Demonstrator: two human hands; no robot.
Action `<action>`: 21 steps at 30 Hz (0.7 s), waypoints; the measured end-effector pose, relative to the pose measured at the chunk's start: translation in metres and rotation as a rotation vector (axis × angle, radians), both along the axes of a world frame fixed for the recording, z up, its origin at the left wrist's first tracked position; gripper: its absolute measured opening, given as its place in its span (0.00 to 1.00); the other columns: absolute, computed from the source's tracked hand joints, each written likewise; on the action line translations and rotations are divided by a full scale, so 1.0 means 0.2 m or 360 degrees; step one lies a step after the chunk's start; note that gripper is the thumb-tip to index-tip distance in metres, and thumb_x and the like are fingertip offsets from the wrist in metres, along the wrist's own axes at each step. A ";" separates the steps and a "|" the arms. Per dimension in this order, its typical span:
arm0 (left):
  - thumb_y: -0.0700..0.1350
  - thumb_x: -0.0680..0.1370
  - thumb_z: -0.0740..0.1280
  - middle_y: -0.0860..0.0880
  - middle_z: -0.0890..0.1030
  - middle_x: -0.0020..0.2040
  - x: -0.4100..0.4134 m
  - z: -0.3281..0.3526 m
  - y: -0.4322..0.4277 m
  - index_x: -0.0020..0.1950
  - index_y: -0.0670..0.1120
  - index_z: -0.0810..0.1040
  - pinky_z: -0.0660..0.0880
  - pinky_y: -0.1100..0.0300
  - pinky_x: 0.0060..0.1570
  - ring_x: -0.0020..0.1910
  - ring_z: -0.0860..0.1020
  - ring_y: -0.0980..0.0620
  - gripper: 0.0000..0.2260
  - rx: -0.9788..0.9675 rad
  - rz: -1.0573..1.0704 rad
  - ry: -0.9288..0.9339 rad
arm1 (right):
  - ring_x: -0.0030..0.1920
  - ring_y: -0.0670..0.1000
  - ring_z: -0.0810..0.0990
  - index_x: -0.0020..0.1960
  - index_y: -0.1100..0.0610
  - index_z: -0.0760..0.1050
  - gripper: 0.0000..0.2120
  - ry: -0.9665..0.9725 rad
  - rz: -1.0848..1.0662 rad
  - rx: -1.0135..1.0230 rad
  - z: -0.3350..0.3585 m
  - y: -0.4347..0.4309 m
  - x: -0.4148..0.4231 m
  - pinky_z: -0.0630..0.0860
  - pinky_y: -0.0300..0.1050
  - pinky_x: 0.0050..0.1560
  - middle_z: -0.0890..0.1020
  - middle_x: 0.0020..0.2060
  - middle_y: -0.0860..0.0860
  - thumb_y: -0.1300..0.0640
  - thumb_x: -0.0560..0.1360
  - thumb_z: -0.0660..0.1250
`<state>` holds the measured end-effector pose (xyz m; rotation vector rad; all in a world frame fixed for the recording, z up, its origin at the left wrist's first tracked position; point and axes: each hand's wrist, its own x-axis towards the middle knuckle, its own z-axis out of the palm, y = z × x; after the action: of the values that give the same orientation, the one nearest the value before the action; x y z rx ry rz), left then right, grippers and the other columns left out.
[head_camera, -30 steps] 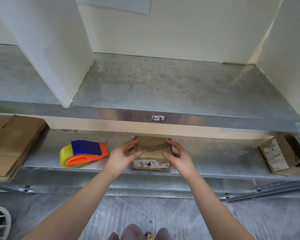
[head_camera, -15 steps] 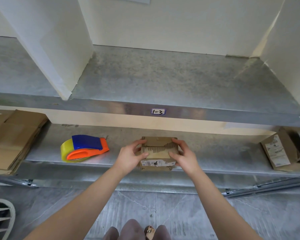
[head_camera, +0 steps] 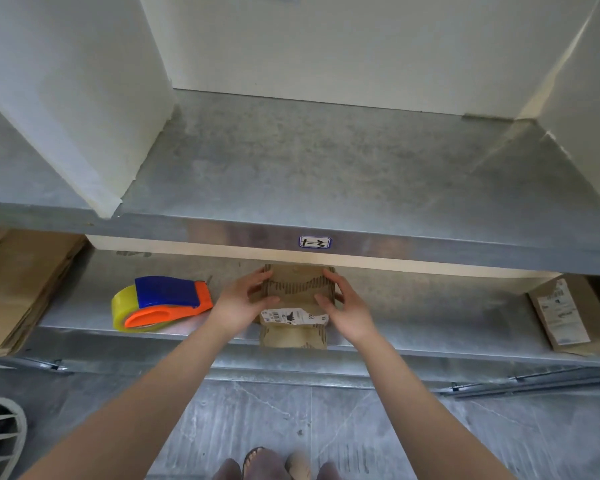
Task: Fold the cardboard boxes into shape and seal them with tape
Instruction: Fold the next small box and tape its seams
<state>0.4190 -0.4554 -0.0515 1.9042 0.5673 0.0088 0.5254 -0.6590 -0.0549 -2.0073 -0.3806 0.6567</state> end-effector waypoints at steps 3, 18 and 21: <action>0.53 0.73 0.73 0.53 0.64 0.75 -0.01 -0.02 0.02 0.71 0.57 0.70 0.67 0.57 0.67 0.70 0.68 0.50 0.27 0.0196 -0.0069 0.0052 | 0.73 0.53 0.66 0.73 0.41 0.62 0.25 -0.0188 0.0116 -0.0180 -0.02 0.01 0.02 0.67 0.44 0.66 0.61 0.76 0.47 0.46 0.78 0.65; 0.66 0.76 0.43 0.49 0.59 0.78 -0.25 0.17 0.09 0.78 0.50 0.56 0.52 0.49 0.74 0.77 0.55 0.46 0.34 0.1684 -0.0553 0.0122 | 0.78 0.57 0.54 0.77 0.51 0.60 0.28 -0.1394 0.0476 -0.0616 0.16 0.05 -0.14 0.47 0.54 0.77 0.60 0.77 0.53 0.43 0.79 0.51; 0.64 0.77 0.49 0.46 0.69 0.73 -0.40 0.17 0.18 0.74 0.49 0.65 0.60 0.45 0.71 0.73 0.65 0.42 0.30 0.1810 -0.0550 0.0161 | 0.76 0.58 0.60 0.73 0.52 0.68 0.27 -0.1471 0.0580 -0.0521 0.19 0.14 -0.26 0.52 0.55 0.76 0.66 0.74 0.55 0.44 0.78 0.51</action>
<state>0.3393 -0.4186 -0.0173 3.1070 0.2848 0.0125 0.4733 -0.6312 -0.0171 -2.4957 -1.2694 -0.0631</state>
